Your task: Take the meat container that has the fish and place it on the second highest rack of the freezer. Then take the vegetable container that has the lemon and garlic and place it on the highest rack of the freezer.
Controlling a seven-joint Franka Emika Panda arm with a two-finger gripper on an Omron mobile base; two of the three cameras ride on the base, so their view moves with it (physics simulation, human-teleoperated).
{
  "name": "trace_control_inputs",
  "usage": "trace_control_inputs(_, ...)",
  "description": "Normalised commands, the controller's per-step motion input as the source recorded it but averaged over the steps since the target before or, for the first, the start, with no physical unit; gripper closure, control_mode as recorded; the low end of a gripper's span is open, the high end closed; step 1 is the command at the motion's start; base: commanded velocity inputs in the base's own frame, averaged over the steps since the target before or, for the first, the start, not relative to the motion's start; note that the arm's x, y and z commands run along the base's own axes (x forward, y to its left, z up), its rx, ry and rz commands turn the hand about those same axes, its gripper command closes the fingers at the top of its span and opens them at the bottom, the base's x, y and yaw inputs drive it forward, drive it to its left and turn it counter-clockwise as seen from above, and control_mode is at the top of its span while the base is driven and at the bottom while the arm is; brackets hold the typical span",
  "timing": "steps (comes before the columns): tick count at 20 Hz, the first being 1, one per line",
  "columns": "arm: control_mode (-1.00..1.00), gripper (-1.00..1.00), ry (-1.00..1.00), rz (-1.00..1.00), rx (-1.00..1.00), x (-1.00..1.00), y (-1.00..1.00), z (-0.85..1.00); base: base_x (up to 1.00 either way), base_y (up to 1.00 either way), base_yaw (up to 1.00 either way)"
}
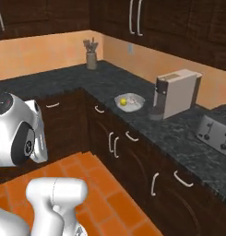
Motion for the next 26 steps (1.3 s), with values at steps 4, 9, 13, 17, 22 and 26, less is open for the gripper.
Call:
trace_control_inputs(4, 1.0, -1.0, 0.0, 0.0, 0.0, 0.0, 0.0, 0.0, 1.0, 0.66, -0.6)
trace_control_inputs(9, 1.0, -1.0, 0.0, 0.0, 0.0, 0.0, 0.0, 0.0, 1.0, 0.82, -0.67)
trace_control_inputs(13, 1.0, -1.0, 0.0, 0.0, 0.0, 0.0, 0.0, 0.0, 1.0, 0.85, -0.65)
trace_control_inputs(17, 1.0, -1.0, 0.0, 0.0, 0.0, 0.0, 0.0, 0.0, 1.0, 0.87, -0.57)
trace_control_inputs(22, 1.0, -1.0, 0.0, 0.0, 0.0, 0.0, 0.0, 0.0, 0.77, 0.46, -0.47)
trace_control_inputs(26, 1.0, -1.0, 0.0, 0.0, 0.0, 0.0, 0.0, 0.0, 0.33, 0.36, -0.45)
